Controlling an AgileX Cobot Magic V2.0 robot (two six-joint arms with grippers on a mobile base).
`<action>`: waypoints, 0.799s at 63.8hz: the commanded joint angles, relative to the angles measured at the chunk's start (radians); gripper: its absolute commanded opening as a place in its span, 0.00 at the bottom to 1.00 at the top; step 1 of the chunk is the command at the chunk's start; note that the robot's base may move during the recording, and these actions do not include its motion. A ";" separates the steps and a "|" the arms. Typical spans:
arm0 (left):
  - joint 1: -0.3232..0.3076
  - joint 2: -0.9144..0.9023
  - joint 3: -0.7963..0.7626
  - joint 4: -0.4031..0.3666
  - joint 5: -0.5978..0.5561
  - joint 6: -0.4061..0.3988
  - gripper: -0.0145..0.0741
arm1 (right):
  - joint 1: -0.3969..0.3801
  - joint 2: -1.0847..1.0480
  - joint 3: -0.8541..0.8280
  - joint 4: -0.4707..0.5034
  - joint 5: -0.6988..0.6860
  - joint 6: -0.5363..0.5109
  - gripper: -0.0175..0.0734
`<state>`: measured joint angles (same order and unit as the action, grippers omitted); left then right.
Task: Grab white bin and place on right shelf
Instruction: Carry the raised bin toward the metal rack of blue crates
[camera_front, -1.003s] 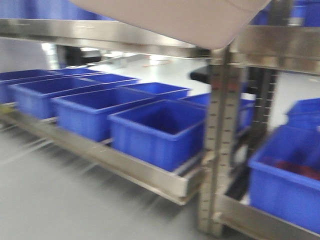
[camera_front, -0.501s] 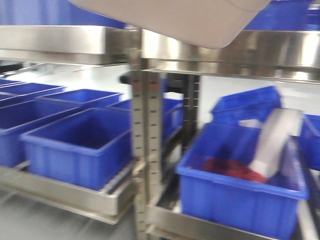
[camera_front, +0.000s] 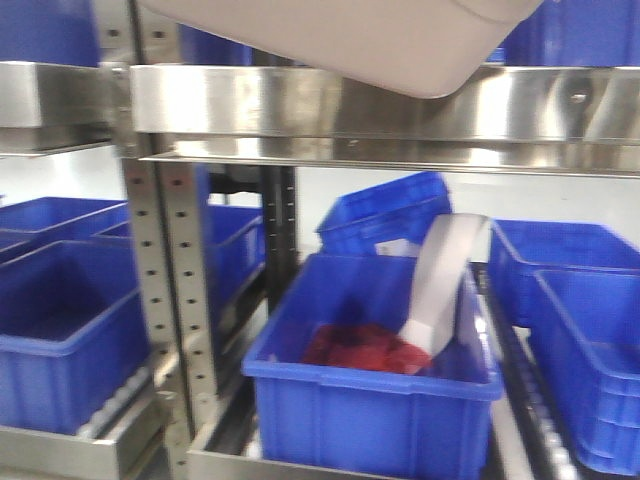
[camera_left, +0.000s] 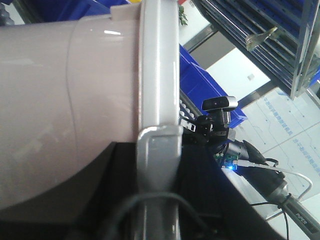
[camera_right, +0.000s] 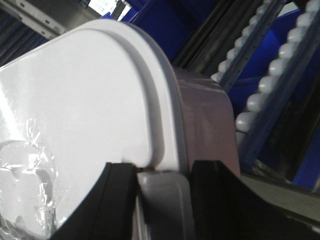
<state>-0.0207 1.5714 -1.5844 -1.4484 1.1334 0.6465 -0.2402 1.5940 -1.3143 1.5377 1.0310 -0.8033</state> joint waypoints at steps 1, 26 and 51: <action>-0.034 -0.042 -0.033 -0.106 0.175 0.009 0.02 | 0.031 -0.067 -0.031 0.129 0.238 0.000 0.28; -0.034 -0.042 -0.033 -0.106 0.175 0.009 0.02 | 0.031 -0.067 -0.031 0.129 0.238 0.000 0.28; -0.034 -0.042 -0.033 -0.106 0.175 0.009 0.02 | 0.031 -0.067 -0.031 0.129 0.238 0.000 0.28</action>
<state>-0.0207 1.5699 -1.5844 -1.4714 1.1353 0.6188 -0.2402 1.5903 -1.3131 1.5377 1.0425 -0.7993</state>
